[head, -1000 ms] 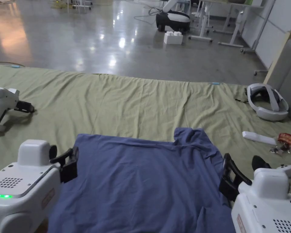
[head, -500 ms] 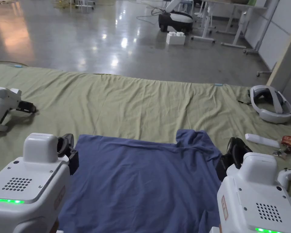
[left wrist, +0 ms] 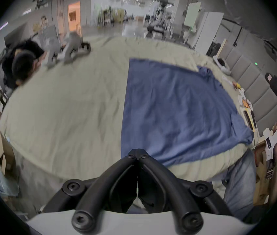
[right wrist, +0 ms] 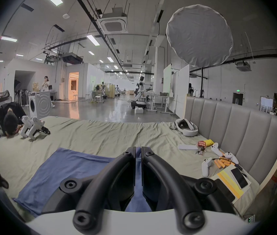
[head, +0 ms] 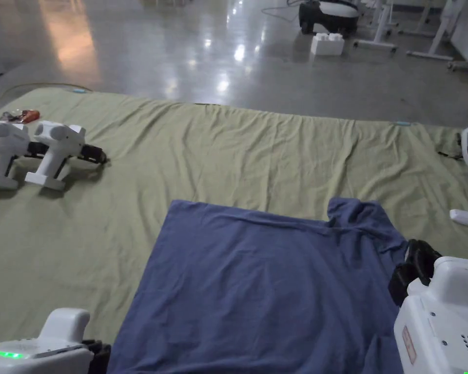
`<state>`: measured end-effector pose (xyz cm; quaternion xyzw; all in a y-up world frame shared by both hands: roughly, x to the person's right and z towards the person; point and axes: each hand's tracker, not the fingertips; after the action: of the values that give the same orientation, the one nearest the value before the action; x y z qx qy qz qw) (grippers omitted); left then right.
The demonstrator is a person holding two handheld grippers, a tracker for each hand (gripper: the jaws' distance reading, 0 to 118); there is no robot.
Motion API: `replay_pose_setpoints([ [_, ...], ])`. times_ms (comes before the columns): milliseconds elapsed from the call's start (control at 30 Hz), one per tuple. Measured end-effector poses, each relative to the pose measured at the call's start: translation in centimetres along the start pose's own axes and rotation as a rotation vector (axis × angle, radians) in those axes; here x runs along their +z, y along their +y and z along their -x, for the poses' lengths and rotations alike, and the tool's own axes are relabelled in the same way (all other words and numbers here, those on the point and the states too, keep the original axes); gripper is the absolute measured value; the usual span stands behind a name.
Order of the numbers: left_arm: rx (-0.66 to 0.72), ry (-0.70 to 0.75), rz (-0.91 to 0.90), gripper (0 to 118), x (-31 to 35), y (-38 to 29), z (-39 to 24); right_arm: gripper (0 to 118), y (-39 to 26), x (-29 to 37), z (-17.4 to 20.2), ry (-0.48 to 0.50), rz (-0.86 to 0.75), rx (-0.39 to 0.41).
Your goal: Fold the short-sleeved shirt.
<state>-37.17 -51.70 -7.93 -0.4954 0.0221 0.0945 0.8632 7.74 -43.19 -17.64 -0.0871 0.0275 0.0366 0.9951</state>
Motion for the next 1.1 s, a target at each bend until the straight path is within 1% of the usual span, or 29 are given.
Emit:
replay_pose_setpoints([
  [100, 0.055, -0.035, 0.096, 46, -0.8, -0.7, 0.1, 9, -0.6, -0.3, 0.0, 0.002, 0.030, 0.000],
  [167, 0.093, -0.069, 0.129, 48, -1.5, -1.1, 0.3, 9, -0.8, -0.3, 0.0, 0.005, 0.043, 0.003],
  [267, 0.092, -0.028, 0.144, 68, -2.4, -1.2, 0.5, 9, -0.9, -0.5, -0.2, 0.003, 0.057, 0.014],
  [300, 0.094, -0.010, 0.152, 68, -2.8, -1.1, 0.5, 9, -0.9, -0.4, -0.2, 0.003, 0.059, 0.014],
  [500, 0.148, 0.050, 0.120, 68, -6.0, 0.3, 2.6, 9, -1.3, -0.6, -0.7, 0.001, 0.081, 0.009],
  [567, 0.133, 0.060, 0.124, 68, -6.7, 0.8, 2.5, 9, -1.4, -0.6, -0.8, -0.001, 0.087, 0.008],
  [667, 0.073, 0.096, 0.162, 68, -8.0, 0.9, 1.6, 9, -1.8, -0.5, -1.1, -0.003, 0.098, 0.004],
  [833, 0.071, 0.112, 0.149, 67, -8.1, 0.8, 0.9, 9, -2.2, -0.3, -1.7, -0.011, 0.121, -0.007],
  [867, 0.057, 0.119, 0.147, 64, -7.7, 0.7, 0.3, 9, -2.3, -0.2, -1.8, -0.014, 0.128, -0.007],
  [900, 0.035, 0.116, 0.143, 52, -7.6, 0.7, 0.0, 9, -2.4, -0.2, -2.1, -0.015, 0.140, -0.006],
  [933, 0.021, 0.110, 0.138, 33, -7.6, 0.7, -0.2, 9, -2.4, -0.1, -2.3, -0.016, 0.152, -0.003],
  [967, 0.023, 0.087, 0.129, 21, -7.5, 0.7, -0.3, 9, -2.5, 0.1, -2.6, -0.016, 0.163, 0.002],
  [1000, 0.037, 0.068, 0.138, 13, -7.4, 0.8, -0.5, 9, -2.6, 0.2, -2.9, -0.019, 0.185, 0.014],
  [1100, 0.030, 0.063, 0.141, 11, -7.1, 0.8, -0.4, 10, -2.7, 0.8, -4.3, -0.024, 0.278, 0.057],
])
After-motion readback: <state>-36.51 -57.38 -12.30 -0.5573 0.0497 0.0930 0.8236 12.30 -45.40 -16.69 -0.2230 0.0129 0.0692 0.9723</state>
